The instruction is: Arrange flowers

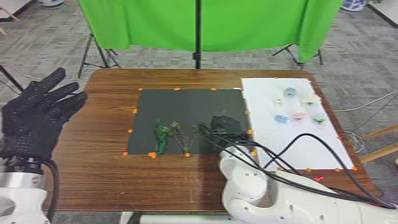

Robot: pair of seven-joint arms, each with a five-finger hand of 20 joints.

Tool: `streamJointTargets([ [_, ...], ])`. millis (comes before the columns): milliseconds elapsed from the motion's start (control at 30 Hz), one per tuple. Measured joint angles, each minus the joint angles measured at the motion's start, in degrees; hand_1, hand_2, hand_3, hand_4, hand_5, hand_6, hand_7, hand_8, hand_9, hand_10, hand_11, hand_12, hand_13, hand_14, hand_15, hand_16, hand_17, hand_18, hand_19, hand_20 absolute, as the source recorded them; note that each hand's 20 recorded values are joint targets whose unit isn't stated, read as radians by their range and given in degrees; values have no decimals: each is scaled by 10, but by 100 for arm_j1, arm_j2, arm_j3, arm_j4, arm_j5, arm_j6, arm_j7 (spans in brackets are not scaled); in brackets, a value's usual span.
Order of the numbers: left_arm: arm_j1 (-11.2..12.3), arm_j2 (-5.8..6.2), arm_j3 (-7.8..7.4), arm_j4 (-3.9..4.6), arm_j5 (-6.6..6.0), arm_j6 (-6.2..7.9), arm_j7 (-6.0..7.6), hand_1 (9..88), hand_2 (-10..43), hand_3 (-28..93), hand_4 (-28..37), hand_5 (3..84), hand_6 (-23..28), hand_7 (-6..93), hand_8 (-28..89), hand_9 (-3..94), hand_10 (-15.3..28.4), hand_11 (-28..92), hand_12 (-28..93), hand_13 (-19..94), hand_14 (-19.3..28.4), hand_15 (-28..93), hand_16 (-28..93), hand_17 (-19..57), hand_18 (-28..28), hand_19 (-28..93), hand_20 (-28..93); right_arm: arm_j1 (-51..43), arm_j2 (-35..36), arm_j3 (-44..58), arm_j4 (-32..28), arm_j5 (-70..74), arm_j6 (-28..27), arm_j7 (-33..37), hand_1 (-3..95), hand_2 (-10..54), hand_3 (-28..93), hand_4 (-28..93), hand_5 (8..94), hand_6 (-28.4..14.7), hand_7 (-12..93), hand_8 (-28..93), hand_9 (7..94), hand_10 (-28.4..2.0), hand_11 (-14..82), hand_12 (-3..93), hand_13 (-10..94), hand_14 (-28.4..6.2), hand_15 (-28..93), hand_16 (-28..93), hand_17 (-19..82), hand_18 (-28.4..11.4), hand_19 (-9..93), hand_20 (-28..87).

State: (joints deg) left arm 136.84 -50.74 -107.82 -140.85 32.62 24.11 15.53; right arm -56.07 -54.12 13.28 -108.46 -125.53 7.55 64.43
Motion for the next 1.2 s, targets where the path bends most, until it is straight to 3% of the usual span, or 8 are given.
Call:
streamJointTargets([
  [467, 12, -6, -3, 0, -2, 13, 2, 212, 95, 775, -283, 358, 98, 125, -87, 305, 199, 270, 102, 242, 273, 518, -102, -66, 237, 641, 68, -18, 31, 82, -21, 4, 72, 5, 393, -83, 749, -247, 801, -35, 200, 38, 936, -108, 336, 194, 899, -57, 601, 195, 594, -183, 932, 417],
  [633, 22, -25, -10, -2, -1, 13, -5, 212, 95, 775, -283, 357, 97, 125, -87, 305, 199, 270, 102, 242, 274, 518, -103, -66, 237, 641, 69, 8, 92, 58, -44, -199, 167, -30, 347, -45, 765, -231, 775, -33, 188, -98, 924, -116, 332, 197, 886, -65, 603, 189, 577, -191, 932, 405],
  [767, 14, -29, -4, -1, -1, 13, -4, 212, 95, 776, -283, 358, 97, 125, -87, 305, 199, 271, 102, 242, 274, 517, -103, -66, 237, 641, 69, 91, 143, 7, -46, -307, 359, -35, 336, -36, 765, -227, 759, -38, 182, -108, 921, -118, 331, 196, 883, -65, 601, 188, 573, -191, 932, 402],
  [867, 15, -31, -4, 0, -1, 13, -4, 211, 95, 776, -283, 358, 97, 126, -87, 305, 200, 270, 102, 242, 274, 517, -103, -66, 237, 641, 69, 153, 172, 11, -49, -294, 529, -73, 304, 12, 772, -221, 731, -36, 172, -111, 918, -119, 334, 197, 877, -69, 607, 191, 562, -196, 932, 404],
  [1200, 3, -51, 6, 2, 0, 14, -31, 212, 96, 775, -283, 358, 98, 124, -88, 305, 199, 273, 102, 242, 272, 517, -103, -66, 237, 641, 69, -192, 292, 864, -282, 1123, 453, -1335, 237, 78, 851, -182, 644, -9, 140, -119, 893, -129, 354, 205, 839, -87, 638, 197, 519, -211, 932, 427],
])
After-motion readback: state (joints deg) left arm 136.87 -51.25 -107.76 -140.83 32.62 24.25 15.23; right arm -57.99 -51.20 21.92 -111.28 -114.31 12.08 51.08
